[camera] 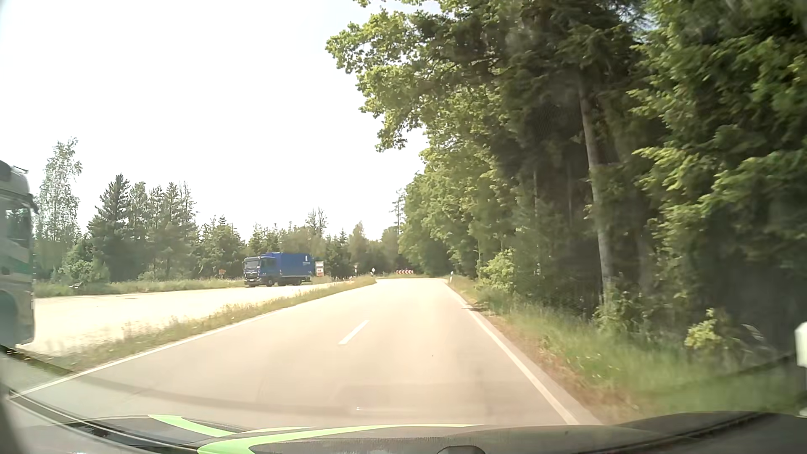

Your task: Follow the waypoints while adhering to traffic rules and regulations

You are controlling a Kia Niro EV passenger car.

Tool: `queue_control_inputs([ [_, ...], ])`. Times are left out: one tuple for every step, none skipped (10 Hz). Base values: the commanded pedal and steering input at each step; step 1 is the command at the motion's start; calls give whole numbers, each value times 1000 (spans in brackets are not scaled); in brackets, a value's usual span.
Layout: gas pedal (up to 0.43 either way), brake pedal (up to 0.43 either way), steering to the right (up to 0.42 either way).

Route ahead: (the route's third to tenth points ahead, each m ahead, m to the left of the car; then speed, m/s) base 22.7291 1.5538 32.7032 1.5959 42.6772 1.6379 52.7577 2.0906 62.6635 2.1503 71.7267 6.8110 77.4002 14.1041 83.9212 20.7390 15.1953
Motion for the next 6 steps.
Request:
queue_control_inputs([
  [0,0,6],
  [0,0,6],
  [0,0,6],
  [0,0,5],
  [0,12,4],
  [0,43,3],
])
